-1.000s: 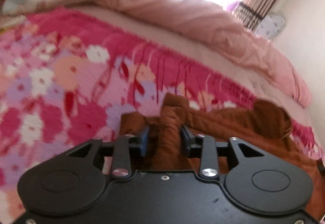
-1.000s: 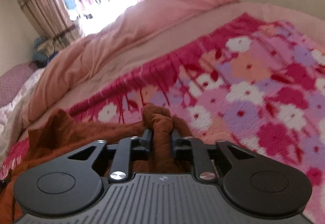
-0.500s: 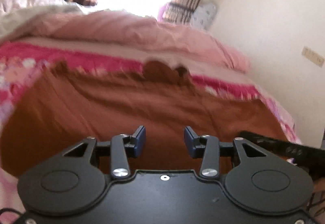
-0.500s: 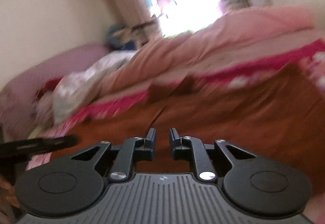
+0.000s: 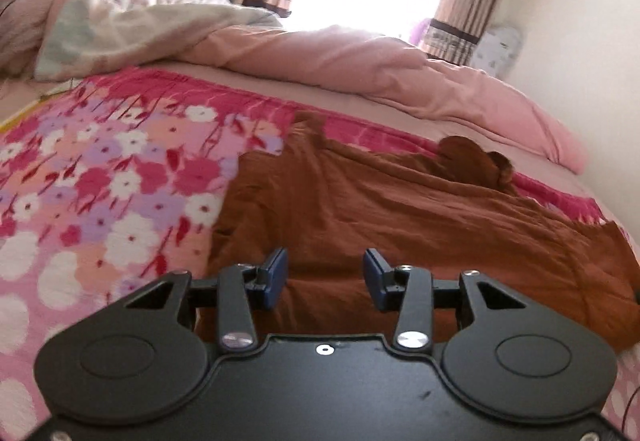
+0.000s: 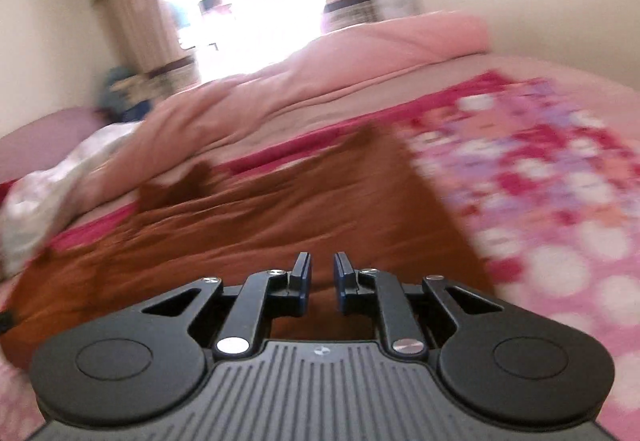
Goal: Fold large clothes
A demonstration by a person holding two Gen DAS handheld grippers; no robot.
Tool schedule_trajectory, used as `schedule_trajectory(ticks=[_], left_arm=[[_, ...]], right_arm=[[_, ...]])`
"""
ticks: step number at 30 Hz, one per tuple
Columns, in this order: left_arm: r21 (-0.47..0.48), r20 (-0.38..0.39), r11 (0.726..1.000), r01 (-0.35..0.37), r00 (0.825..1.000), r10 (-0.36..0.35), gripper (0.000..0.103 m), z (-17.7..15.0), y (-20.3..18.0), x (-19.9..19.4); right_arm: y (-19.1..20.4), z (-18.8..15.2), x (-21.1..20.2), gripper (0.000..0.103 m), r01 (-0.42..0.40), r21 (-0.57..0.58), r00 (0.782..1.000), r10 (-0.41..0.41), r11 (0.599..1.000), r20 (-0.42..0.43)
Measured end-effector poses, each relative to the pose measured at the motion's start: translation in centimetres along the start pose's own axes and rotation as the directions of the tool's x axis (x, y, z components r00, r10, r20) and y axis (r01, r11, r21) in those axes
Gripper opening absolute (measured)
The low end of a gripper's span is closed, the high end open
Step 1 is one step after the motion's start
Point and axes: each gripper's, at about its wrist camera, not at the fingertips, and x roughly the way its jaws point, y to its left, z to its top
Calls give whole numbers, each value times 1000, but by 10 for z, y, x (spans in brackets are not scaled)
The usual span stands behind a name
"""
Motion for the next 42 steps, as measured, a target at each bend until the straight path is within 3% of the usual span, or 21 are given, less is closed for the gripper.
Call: schedule_trajectory(ticks=[2, 4, 5, 10, 13, 16, 19, 25, 28, 35, 38, 42], left_arm=[[2, -35, 1000, 6, 999, -6, 43, -7, 2, 15], [54, -32, 999, -6, 999, 8, 43, -13, -3, 27], [76, -25, 997, -18, 999, 20, 43, -15, -4, 29], [93, -56, 995, -31, 998, 36, 43, 5, -17, 28], [97, -38, 995, 18, 999, -14, 44, 34, -19, 25], [97, -38, 995, -4, 999, 7, 44, 60, -20, 44], [43, -91, 999, 24, 996, -20, 44, 77, -16, 72], [27, -191, 1000, -2, 982, 7, 44, 77, -15, 124], [27, -176, 1000, 3, 984, 2, 44, 72, -11, 134], [-32, -150, 999, 33, 988, -37, 43, 79, -5, 116], [-36, -104, 997, 73, 992, -76, 43, 83, -9, 82], [52, -21, 996, 73, 997, -72, 45, 66, -24, 22]], right_arm=[[-18, -3, 5, 15, 25, 29, 1000, -25, 999, -7], [-34, -9, 15, 2, 20, 59, 999, -18, 998, -35], [-39, -14, 20, 0, 19, 71, 999, -17, 997, -34], [-38, -9, 21, 1, 17, 87, 999, -14, 996, -35], [-26, 7, 8, 19, 11, 58, 1000, -11, 998, 3], [-12, 35, 14, 20, 10, 11, 998, -11, 1000, 61], [-5, 58, 39, 20, 20, -12, 997, -19, 1000, 78], [-8, 71, 103, 20, 107, -26, 993, -108, 994, -36], [-19, 60, 120, 15, 131, 5, 989, -131, 991, -75], [-26, 58, 111, 18, 94, 42, 994, -92, 995, -56], [-23, 65, 78, 23, 56, 52, 998, -56, 997, -1], [-16, 61, 20, 24, 27, 0, 998, -27, 1000, 62]])
